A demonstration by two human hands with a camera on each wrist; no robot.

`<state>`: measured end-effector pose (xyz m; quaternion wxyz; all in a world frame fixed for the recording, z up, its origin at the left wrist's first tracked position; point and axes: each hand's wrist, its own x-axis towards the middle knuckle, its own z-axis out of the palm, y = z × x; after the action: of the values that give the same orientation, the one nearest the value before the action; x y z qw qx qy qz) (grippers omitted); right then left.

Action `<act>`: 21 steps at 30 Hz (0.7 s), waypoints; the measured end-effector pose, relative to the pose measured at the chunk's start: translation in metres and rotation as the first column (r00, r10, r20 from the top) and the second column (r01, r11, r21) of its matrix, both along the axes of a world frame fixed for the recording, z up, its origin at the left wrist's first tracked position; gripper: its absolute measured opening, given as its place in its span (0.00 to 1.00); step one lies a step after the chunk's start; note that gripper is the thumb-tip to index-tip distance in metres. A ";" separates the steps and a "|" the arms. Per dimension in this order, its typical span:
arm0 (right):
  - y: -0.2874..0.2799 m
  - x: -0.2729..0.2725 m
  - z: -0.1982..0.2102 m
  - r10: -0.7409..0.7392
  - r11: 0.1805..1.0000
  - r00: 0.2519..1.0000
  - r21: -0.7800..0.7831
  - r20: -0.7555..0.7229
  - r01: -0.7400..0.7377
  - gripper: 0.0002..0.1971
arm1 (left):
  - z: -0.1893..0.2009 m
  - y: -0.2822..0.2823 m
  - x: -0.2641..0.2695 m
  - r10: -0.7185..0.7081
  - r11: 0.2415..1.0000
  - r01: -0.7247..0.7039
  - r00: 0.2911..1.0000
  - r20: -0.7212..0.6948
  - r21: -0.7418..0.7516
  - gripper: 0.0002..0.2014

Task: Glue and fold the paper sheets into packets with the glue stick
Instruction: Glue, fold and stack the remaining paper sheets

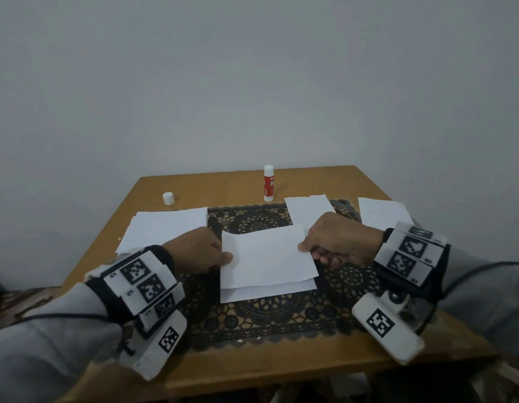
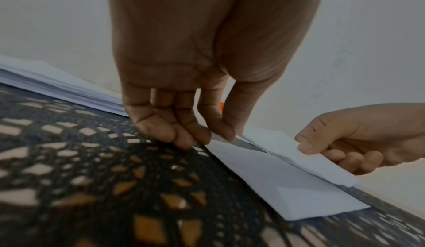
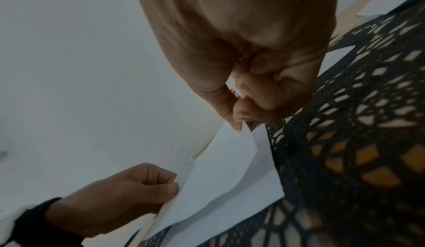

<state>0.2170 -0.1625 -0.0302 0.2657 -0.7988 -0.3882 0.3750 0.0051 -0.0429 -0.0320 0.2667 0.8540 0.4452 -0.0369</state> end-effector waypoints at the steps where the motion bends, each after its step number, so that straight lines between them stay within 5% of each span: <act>1: 0.001 0.000 0.000 -0.001 1.000 1.000 0.002 0.013 0.001 0.13 | -0.001 0.001 0.000 0.004 1.000 -0.004 1.000 -0.008 -0.001 0.19; 21: -0.007 0.011 -0.016 0.251 0.963 0.954 0.055 0.165 -0.263 0.12 | -0.006 0.001 -0.002 -0.034 0.999 0.035 0.999 -0.035 0.011 0.19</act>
<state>0.2277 -0.1699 -0.0464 0.2138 -0.7577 -0.5225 0.3274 0.0032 -0.0421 -0.0381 0.2534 0.8623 0.4351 -0.0535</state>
